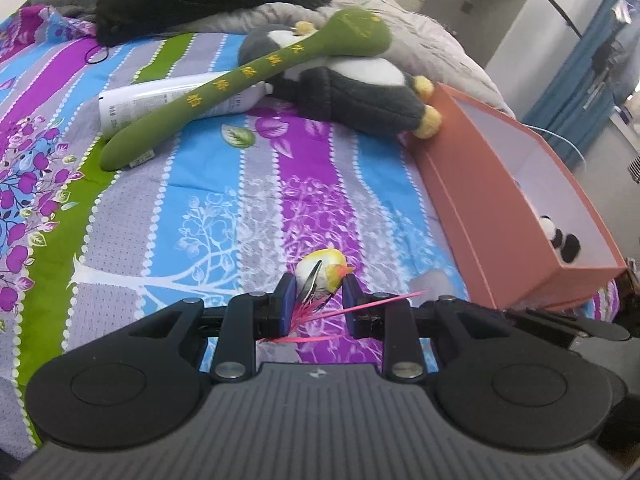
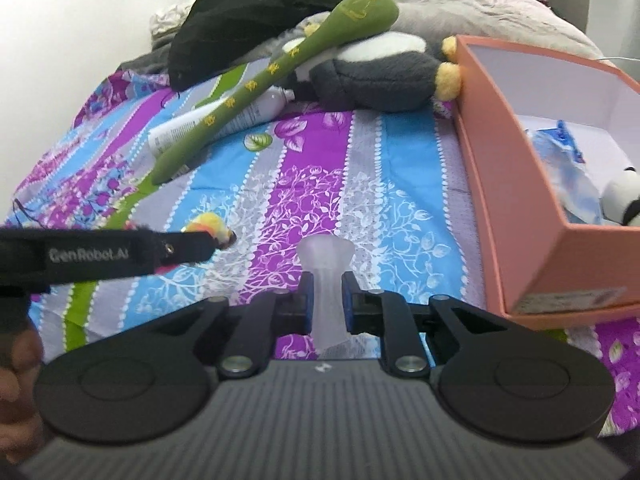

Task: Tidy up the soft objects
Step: 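Carry the feathered toy with the left tool while the right tool carries the clear piece over the box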

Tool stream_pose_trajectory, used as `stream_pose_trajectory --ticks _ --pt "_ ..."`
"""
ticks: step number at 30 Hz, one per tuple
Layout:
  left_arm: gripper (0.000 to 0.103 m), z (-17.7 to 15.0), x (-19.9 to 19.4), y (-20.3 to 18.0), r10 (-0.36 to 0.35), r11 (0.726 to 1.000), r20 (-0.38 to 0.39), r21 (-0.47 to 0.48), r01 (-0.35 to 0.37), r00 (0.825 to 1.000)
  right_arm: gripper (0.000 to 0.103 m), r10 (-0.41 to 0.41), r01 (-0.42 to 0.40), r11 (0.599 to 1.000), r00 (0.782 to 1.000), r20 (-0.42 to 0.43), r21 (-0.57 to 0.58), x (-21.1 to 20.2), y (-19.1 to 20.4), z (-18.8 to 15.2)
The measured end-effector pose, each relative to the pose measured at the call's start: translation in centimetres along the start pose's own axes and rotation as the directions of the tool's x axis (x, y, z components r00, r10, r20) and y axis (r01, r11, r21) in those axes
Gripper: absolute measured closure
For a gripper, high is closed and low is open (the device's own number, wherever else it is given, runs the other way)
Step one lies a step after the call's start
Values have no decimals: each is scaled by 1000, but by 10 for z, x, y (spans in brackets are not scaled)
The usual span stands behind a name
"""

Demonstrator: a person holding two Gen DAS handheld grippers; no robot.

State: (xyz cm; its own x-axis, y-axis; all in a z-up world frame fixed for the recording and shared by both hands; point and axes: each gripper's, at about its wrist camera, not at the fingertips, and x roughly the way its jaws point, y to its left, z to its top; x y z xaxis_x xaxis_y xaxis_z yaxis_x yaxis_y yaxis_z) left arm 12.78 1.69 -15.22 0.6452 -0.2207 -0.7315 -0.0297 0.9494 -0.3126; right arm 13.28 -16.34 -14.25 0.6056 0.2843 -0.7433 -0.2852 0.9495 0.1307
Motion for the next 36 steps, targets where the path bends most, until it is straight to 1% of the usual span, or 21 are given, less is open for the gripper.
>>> stream_pose_trajectory --ticks 4,9,14,18,21,24,27,31,33,36 --pt "74 0 -12 -9 -25 1000 9 13 25 1000 84 -3 3 1000 999 34 22 -17 -1 2" --pt "74 10 -26 -26 -58 998 38 40 57 998 84 -5 2 999 996 89 34 -39 -4 10" --pt "74 23 -39 -50 -110 991 66 85 105 992 84 -28 24 999 988 151 27 -63 -9 22" --pt "74 38 -47 -69 -156 983 88 115 146 984 84 -54 46 998 978 203 47 -83 -19 34" --pt "74 57 -53 -82 -187 974 110 154 169 976 84 -76 63 996 965 252 56 -99 -28 44" --pt "74 78 -56 -93 -228 962 114 183 205 967 84 -89 74 995 950 298 63 -114 -40 56" --pt "74 97 -59 -108 -250 952 124 212 220 960 84 -124 109 992 932 342 62 -126 -52 70" --pt "74 120 -60 -133 -296 935 128 241 259 947 84 -171 157 985 904 392 67 -140 -69 88" --pt "74 130 -60 -148 -316 924 132 266 274 939 84 -188 171 982 894 407 78 -145 -78 97" --pt "74 142 -58 -172 -345 909 126 294 297 930 84 -206 177 978 888 411 108 -149 -95 110"
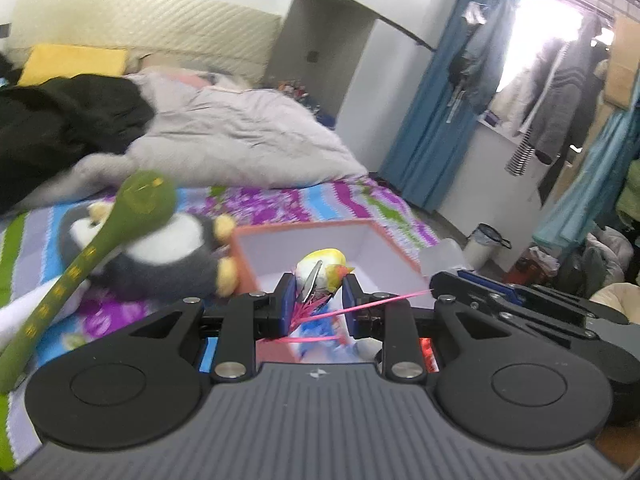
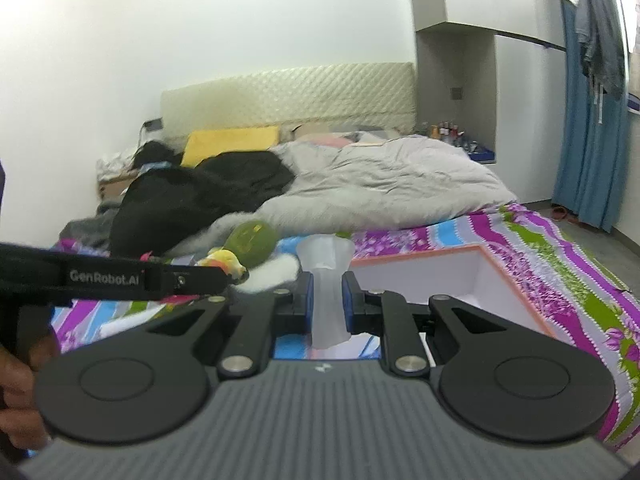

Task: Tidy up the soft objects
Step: 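Carry the feathered toy with the left tool while the right tool carries the clear piece over the box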

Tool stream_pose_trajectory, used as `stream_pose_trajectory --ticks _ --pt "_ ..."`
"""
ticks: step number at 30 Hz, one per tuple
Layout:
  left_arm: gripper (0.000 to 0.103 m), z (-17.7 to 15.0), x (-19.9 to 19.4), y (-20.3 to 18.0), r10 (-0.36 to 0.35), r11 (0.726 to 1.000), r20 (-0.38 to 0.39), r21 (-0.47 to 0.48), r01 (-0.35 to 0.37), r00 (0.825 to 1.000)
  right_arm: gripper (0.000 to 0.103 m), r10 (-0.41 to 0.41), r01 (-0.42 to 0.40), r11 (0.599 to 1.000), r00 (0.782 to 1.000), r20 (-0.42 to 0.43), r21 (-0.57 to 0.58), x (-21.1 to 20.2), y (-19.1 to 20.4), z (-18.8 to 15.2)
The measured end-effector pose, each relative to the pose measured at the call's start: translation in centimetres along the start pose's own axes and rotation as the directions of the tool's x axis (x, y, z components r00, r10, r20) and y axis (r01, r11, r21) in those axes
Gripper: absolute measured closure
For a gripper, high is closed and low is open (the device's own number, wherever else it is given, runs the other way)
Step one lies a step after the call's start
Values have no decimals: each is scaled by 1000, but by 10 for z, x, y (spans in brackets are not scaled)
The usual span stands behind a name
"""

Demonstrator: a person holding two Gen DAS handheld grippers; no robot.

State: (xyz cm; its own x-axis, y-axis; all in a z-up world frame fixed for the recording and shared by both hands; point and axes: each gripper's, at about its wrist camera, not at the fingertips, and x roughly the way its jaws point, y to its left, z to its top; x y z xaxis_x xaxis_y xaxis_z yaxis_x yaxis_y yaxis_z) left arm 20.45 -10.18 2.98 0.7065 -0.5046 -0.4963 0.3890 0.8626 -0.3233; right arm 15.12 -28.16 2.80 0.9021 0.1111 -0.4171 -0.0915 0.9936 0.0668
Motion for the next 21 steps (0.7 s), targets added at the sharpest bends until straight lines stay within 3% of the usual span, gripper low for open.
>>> stream_pose_trajectory --ticks 6,11,16,21 --pt "74 24 41 -30 -51 998 -43 38 53 998 84 -65 67 996 997 -46 63 20 -36 9" --pt "74 28 89 -45 -50 994 -142 86 63 989 84 -104 115 989 988 -116 92 44 -63 10" --pt "74 25 146 -46 -13 995 -241 96 37 970 84 -123 145 984 974 -191 101 75 -87 8" --pt "74 26 201 -36 -3 998 -328 57 23 945 84 -159 190 978 943 -291 81 113 -109 -6"
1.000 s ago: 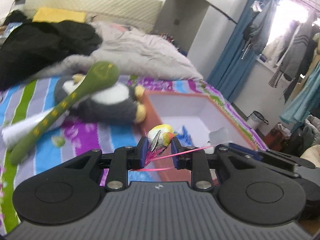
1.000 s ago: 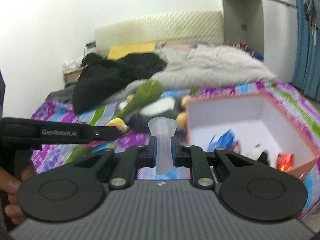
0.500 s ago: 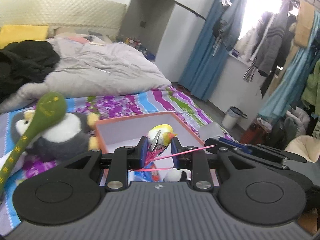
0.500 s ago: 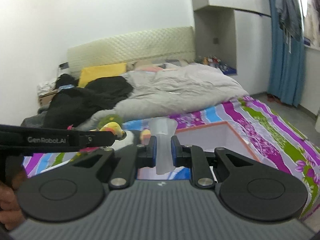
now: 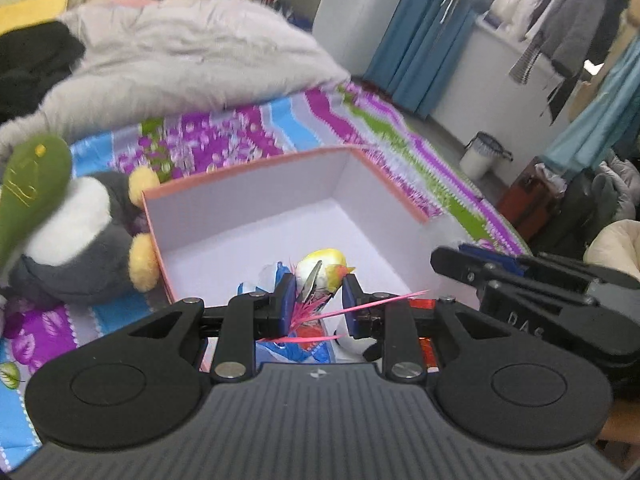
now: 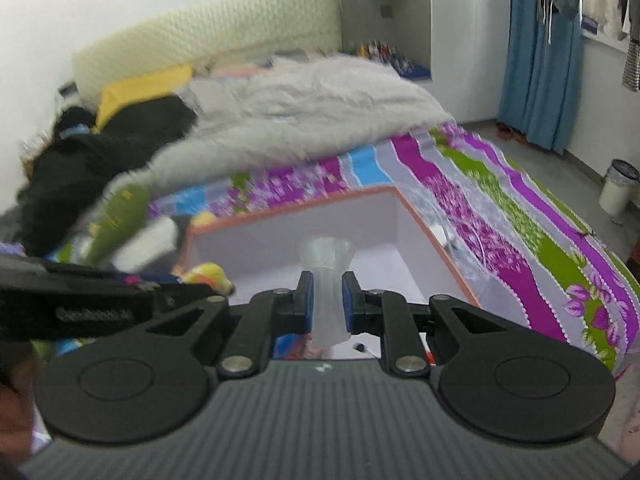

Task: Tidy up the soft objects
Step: 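Carry the feathered toy with the left tool while the right tool carries the clear piece over the box, then open both tools to drop the feathered toy and clear piece into the box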

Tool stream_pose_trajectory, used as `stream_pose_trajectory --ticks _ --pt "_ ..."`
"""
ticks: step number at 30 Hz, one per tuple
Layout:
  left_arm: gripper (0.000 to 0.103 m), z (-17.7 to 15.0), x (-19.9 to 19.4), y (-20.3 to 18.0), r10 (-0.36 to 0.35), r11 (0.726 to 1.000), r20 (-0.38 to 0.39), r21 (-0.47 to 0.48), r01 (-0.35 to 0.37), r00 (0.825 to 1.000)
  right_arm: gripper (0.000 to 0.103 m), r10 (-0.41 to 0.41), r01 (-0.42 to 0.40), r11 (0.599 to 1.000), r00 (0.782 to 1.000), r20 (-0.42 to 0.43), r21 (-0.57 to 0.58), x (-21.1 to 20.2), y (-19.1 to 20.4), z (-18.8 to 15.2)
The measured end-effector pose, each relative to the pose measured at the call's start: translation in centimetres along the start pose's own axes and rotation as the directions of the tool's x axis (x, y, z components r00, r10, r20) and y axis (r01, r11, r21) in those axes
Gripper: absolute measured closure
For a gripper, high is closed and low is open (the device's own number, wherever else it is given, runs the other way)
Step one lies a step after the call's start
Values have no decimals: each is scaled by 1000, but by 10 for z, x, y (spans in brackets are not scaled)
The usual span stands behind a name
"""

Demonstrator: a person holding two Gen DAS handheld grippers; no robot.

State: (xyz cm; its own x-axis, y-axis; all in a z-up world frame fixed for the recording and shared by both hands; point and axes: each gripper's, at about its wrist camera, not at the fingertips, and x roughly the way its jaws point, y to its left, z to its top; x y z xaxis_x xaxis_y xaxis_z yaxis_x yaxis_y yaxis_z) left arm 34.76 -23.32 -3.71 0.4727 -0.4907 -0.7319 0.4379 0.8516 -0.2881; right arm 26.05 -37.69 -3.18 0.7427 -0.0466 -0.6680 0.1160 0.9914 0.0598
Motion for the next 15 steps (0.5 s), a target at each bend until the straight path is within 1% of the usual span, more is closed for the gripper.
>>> stream_pose_trajectory --ticks 3,5,6,8,11,15 --pt "74 11 26 5 -11 1000 -45 -10 10 999 84 -3 4 1000 999 -45 4 23 -9 -5" --pt "74 16 43 4 -2 1000 -68 3 2 998 83 13 -9 999 996 -85 39 39 -18 -10" --pt "74 18 52 3 0 1000 -84 16 2 996 83 8 -3 999 995 -100 48 46 -21 -12" --pt "74 21 69 1 9 1000 -113 31 -5 994 83 -2 8 999 993 -121 51 62 -28 -16" --pt "74 23 92 2 24 999 -153 35 -19 988 82 6 6 997 987 -160 76 82 -38 -21" --pt "74 23 119 7 43 999 -190 34 -37 981 81 10 5 997 982 -190 81 99 -46 -25"
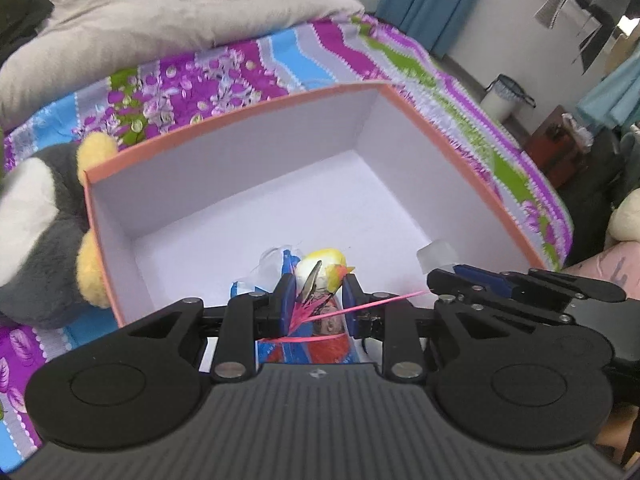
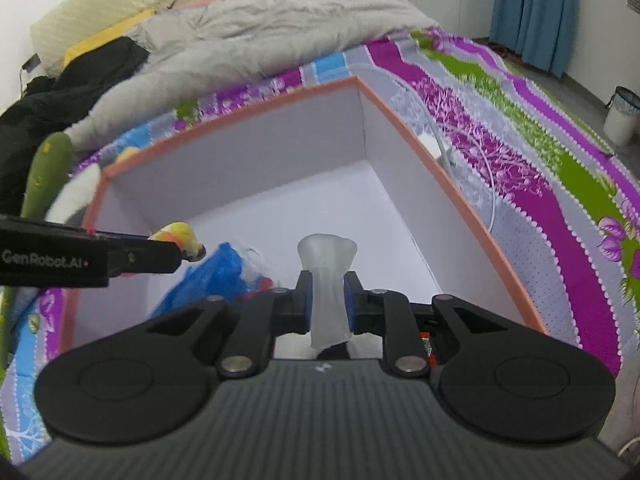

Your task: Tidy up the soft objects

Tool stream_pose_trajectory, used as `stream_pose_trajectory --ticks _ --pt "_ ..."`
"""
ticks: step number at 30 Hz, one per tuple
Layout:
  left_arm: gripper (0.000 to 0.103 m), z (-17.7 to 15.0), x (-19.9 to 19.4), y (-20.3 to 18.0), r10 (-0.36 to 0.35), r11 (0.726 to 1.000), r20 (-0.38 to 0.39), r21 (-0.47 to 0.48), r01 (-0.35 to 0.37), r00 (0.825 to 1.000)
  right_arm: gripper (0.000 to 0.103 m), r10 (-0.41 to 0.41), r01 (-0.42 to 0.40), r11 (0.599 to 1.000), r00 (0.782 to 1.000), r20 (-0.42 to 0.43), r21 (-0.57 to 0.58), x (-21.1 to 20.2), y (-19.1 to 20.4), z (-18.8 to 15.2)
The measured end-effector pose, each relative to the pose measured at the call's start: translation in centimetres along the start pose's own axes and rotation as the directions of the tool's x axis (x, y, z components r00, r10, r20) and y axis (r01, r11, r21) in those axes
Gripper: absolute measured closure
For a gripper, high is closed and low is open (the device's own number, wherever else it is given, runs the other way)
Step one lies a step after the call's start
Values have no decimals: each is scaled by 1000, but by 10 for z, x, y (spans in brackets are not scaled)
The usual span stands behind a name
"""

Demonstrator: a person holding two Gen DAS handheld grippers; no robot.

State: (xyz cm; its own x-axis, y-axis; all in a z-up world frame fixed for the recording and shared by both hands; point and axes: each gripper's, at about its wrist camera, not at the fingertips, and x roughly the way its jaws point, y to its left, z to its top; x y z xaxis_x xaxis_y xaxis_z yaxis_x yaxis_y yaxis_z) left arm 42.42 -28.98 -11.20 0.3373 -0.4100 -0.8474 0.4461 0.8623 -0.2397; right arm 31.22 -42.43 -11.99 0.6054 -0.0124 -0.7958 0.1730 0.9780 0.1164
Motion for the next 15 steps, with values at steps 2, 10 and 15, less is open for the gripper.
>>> stream_pose_trajectory --ticks 2,10,15 --pt "74 2 10 2 2 1000 -14 -6 -2 1000 81 0 0 1000 1000 -12 7 7 -4 1" --pt "71 4 31 3 28 1000 -62 5 -28 998 71 -23 23 1000 999 -34 5 15 -10 1" --pt "54 1 20 6 31 999 -40 22 -30 999 46 -21 22 1000 999 -28 19 6 -13 1"
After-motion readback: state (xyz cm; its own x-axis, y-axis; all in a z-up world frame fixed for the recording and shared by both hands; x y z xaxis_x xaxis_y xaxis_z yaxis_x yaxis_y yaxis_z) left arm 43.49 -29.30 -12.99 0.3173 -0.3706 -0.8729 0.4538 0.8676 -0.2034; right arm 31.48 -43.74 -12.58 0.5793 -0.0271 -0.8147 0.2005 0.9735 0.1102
